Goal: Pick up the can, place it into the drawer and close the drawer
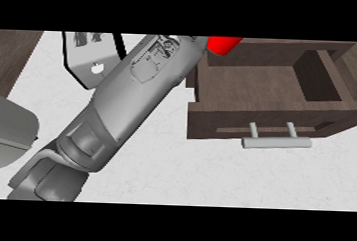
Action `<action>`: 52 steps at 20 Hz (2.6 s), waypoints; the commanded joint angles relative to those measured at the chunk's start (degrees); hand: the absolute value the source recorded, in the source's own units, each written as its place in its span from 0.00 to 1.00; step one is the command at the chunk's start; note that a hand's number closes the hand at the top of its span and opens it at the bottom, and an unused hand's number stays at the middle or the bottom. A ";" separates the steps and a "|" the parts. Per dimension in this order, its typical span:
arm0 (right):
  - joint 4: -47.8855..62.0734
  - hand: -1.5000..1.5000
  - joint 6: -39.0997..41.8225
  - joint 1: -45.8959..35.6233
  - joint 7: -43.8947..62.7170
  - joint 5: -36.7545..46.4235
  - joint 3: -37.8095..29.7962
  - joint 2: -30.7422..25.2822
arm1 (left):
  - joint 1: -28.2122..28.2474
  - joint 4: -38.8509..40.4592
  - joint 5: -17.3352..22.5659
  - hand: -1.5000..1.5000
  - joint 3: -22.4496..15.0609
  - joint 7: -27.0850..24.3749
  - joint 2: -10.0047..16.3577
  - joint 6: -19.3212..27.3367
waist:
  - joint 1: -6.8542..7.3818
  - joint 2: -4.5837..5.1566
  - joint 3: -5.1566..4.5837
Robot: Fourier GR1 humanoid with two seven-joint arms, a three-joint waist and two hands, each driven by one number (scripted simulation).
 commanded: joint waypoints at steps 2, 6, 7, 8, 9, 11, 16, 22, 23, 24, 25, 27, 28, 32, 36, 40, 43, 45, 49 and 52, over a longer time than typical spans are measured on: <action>0.29 0.00 -0.36 -1.28 0.89 0.86 1.73 0.75 | -2.18 6.96 4.26 1.00 -2.68 -5.96 0.00 0.84 | -0.66 0.21 0.01; -1.18 0.00 -0.40 -0.34 1.39 2.73 2.95 1.00 | -4.14 9.50 7.45 1.00 -7.06 -4.41 0.00 2.43 | -1.55 0.26 0.03; -1.27 0.00 -1.65 -4.73 5.43 0.26 -0.20 -1.87 | -4.31 9.83 7.45 1.00 -7.12 -4.74 0.00 2.41 | -0.97 0.23 0.01; 2.01 0.00 -2.22 -2.18 -0.97 4.79 4.96 1.66 | -6.58 11.22 9.49 1.00 -7.70 -3.30 0.00 3.18 | -2.31 0.58 0.10; 1.59 0.00 0.12 -2.74 -0.13 0.78 1.49 -0.28 | -5.79 11.48 10.36 1.00 -8.71 -4.64 0.00 4.39 | -2.49 0.51 0.10; -1.14 0.00 -1.79 -2.59 2.33 3.11 3.45 1.08 | -4.71 12.78 10.91 1.00 -8.52 -6.12 0.00 1.79 | -1.42 0.33 0.03; 3.32 0.00 -0.63 -6.31 2.20 1.09 1.01 -1.78 | -6.63 16.17 12.02 1.00 -11.44 -8.33 0.00 4.72 | -2.45 0.72 0.09; 3.47 0.00 0.31 -4.00 -0.63 2.28 2.63 -0.33 | -3.90 16.38 14.17 1.00 -16.80 -10.26 0.00 8.29 | -4.24 0.98 0.16; 5.11 0.00 -1.37 -7.40 -0.06 3.13 2.09 -0.74 | -5.06 16.67 14.66 1.00 -17.15 -9.47 0.00 7.71 | -3.65 1.04 0.14; 3.52 0.00 -0.56 -6.01 -0.75 3.28 3.35 -0.16 | -4.59 18.09 14.36 1.00 -17.52 -10.44 0.00 7.46 | -4.29 1.20 0.14; 3.40 0.00 -1.54 -8.43 1.86 2.22 2.24 -1.10 | -2.62 18.32 14.68 1.00 -17.40 -12.97 0.00 7.39 | -4.08 1.35 0.10; 3.18 0.00 -1.45 -7.03 1.21 2.87 2.47 -0.65 | -3.27 18.95 14.62 1.00 -18.86 -12.65 0.00 7.73 | -4.20 1.23 0.11; 3.45 0.00 -2.19 -9.74 2.76 2.48 2.15 -1.35 | -2.97 18.36 15.15 1.00 -19.25 -13.38 0.00 8.31 | -4.64 1.46 0.10; 3.08 0.00 -1.30 -8.71 3.62 1.14 1.50 -1.99 | -3.00 18.40 16.21 0.00 -21.52 -11.66 0.00 8.96 | -4.08 1.04 0.09; 2.46 0.00 -1.93 -9.51 3.17 3.26 2.98 -1.57 | -2.18 18.20 17.59 0.00 -22.83 -12.07 0.00 12.12 | -4.71 1.23 0.08; 2.18 0.00 -0.76 -8.36 2.70 2.48 3.23 -1.66 | -1.74 19.47 18.84 0.00 -22.67 -13.29 0.00 12.81 | -4.94 1.29 0.07; 0.52 0.00 -1.22 -9.01 3.98 1.52 1.58 -2.73 | -1.49 20.69 19.26 0.00 -22.43 -15.45 0.00 13.91 | -5.04 1.36 0.03; 2.52 0.00 -1.11 -8.98 2.48 0.98 -0.34 -3.31 | -1.63 19.31 19.94 0.00 -23.17 -15.15 0.00 14.91 | -4.71 1.18 0.08; -0.16 0.00 -1.60 -8.34 -0.39 8.56 4.35 -2.38 | -0.50 17.83 22.27 0.00 -22.75 -16.09 0.00 16.80 | -4.96 1.34 0.04; -1.44 0.00 -0.72 -7.79 -2.03 12.73 3.93 -5.27 | -0.97 18.77 23.20 0.00 -22.20 -16.05 0.00 15.04 | -4.29 1.22 0.02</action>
